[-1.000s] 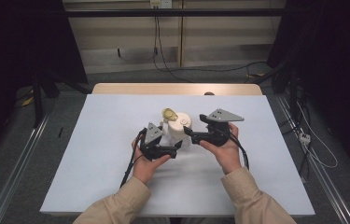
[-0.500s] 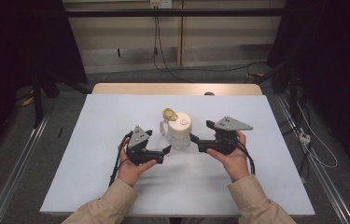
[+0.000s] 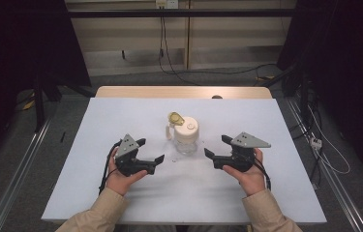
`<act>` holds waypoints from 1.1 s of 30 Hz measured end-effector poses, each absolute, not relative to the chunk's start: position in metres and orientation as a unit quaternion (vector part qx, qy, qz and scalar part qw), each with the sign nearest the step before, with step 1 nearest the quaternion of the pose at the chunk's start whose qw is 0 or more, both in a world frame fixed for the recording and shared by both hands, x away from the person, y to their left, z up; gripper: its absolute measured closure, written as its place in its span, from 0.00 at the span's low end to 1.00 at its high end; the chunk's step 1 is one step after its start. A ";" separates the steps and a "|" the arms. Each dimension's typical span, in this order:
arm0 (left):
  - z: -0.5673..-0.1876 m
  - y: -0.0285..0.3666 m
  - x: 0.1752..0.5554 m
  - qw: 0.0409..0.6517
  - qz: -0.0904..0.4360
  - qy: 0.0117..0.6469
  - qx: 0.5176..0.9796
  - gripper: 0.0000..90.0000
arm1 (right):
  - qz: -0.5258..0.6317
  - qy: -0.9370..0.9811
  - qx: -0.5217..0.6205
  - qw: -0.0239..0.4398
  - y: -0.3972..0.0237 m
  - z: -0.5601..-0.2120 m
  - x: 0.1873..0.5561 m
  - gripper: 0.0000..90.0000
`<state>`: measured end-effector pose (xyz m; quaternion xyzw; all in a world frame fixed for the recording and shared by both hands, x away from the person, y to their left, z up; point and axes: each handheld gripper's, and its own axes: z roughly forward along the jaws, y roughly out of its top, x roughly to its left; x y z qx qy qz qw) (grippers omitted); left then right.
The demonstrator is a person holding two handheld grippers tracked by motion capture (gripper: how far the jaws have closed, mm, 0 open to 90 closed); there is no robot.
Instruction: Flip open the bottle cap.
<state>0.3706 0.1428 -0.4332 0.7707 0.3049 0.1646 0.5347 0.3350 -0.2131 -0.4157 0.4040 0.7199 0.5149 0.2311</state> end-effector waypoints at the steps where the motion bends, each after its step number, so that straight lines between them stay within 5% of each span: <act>1: -0.433 0.146 0.369 0.535 0.167 0.303 0.771 0.07 | 0.515 0.719 0.406 0.230 -0.215 -0.417 0.333 0.19; 33: -0.439 0.213 0.351 0.532 0.172 0.327 0.762 0.08 | 0.499 0.715 0.423 0.246 -0.258 -0.442 0.296 0.19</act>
